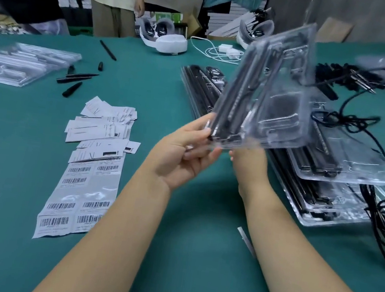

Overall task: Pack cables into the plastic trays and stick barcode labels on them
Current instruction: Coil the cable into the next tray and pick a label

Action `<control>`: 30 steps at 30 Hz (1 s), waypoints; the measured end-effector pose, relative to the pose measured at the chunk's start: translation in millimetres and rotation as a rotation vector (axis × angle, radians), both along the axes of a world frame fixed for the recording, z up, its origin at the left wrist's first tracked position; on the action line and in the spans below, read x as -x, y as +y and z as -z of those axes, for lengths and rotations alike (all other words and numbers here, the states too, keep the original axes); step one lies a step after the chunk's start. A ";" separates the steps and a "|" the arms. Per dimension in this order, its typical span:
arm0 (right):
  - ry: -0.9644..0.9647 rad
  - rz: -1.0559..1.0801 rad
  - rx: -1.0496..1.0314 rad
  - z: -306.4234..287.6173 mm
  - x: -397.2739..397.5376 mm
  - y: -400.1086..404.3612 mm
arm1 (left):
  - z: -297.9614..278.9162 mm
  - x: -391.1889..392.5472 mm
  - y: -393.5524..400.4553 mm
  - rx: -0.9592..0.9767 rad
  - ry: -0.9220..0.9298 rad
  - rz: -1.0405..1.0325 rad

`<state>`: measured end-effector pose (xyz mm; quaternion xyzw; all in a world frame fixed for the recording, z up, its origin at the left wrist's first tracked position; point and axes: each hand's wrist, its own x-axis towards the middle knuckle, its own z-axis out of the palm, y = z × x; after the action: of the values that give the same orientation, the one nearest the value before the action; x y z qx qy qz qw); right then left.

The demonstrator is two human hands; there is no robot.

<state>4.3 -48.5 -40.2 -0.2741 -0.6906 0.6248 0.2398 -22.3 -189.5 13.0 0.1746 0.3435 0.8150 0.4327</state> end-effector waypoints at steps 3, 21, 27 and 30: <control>0.042 0.030 0.026 -1.4 -2.7 -1.1 | 4.1 14.5 -34.9 -0.037 -0.032 -0.074; 0.597 -0.936 1.274 -22.6 -22.6 -4.9 | 10.1 53.3 -136.2 0.244 -0.056 -0.521; 0.443 -0.625 0.771 -30.5 -17.9 -3.0 | 9.7 51.5 -128.0 0.353 -0.036 -0.525; 0.165 -0.273 0.113 -27.1 -8.6 -16.0 | 9.2 50.5 -125.2 0.393 -0.065 -0.529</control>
<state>12.9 -64.5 -13.1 -0.1383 -0.6632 0.7098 0.1928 -72.8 -314.7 3.8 -0.0336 0.5134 0.8226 0.2421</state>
